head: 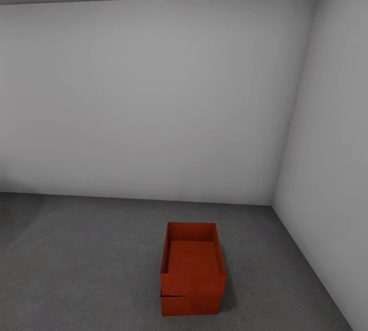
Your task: Move the two storage containers from the living room to the garage. In the garage, place one container on the floor and stack the other container on top of it (either order is fine).
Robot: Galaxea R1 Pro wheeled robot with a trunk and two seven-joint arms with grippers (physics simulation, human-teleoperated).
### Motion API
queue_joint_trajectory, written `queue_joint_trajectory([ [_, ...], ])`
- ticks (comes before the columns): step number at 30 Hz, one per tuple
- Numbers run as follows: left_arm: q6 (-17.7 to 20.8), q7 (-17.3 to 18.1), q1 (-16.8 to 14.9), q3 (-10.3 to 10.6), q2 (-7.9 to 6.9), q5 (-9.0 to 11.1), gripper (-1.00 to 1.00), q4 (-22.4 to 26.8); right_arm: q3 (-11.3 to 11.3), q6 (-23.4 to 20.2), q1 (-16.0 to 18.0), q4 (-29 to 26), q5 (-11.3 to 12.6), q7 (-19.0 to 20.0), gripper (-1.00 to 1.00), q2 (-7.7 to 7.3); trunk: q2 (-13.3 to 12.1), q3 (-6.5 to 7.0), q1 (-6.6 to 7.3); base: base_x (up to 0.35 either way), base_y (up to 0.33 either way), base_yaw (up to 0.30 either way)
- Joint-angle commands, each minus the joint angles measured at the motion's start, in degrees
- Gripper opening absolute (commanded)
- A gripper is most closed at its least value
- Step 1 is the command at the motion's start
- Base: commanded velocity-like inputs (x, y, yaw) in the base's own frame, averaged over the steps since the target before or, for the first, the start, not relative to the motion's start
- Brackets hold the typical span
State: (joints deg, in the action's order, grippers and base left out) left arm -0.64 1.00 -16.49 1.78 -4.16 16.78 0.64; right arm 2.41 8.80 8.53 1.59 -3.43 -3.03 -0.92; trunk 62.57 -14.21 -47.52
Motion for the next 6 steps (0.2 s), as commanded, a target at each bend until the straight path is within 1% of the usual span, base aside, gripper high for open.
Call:
queue_joint_trajectory([
  [1, -0.07, 0.12, -0.04, 0.25, -0.06, 0.36, 1.00, -0.03, 0.22, 0.26, 0.08, 0.17, -0.41, -0.31, 1.00, 0.02, 0.05, -0.07, 0.00, 0.000, 0.000, 0.000],
  [6, -0.07, 0.12, -0.04, 0.34, -0.16, 0.26, 1.00, -0.03, 0.23, -0.01, 0.08, 0.11, -0.41, -0.39, 1.00, 0.05, 0.05, -0.07, 0.00, 0.000, 0.000, 0.000],
])
